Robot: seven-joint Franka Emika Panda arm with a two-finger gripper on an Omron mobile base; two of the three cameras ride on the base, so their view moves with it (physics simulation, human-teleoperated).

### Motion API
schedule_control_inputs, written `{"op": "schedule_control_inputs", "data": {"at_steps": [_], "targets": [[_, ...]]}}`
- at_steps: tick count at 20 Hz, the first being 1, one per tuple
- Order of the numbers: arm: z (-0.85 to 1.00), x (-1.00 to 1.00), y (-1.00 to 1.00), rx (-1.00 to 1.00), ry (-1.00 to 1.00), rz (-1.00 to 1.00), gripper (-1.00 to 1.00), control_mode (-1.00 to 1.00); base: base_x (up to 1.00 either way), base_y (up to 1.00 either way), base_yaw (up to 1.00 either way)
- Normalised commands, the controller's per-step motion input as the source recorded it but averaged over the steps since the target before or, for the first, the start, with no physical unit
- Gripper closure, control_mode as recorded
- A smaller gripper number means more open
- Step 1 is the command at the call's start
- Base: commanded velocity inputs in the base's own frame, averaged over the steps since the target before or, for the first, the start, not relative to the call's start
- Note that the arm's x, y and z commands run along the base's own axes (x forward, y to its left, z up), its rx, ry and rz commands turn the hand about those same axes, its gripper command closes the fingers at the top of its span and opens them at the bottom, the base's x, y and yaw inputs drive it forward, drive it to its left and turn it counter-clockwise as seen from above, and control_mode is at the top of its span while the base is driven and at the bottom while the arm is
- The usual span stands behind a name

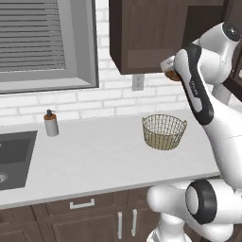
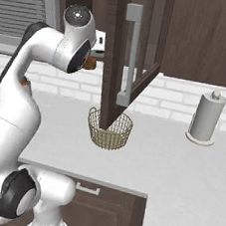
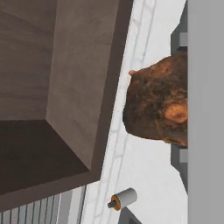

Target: Open the cabinet, pick up the bread from the cabinet and place it in the basket. Then move the basket to the dining counter.

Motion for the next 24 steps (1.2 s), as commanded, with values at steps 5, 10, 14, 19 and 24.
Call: {"op": "schedule_control_inputs", "data": {"at_steps": [5,10,14,19,24], "targets": [[-1.00,-1.00,0.30,0.00,0.03,-0.13,1.00,-1.00,0.00,0.00,0.00],[-1.00,-0.59,0.08,0.05,0.13,-0.13,1.00,-1.00,0.00,0.00,0.00],[-0.91,0.80,-0.04,0.11,0.16,-0.19,1.00,-1.00,0.00,0.00,0.00],[-0.71,1.00,0.05,0.17,0.03,-0.16,1.00,-1.00,0.00,0.00,0.00],[-0.38,0.94,-0.11,0.12,0.03,-0.16,1.00,-1.00,0.00,0.00,0.00]]}}
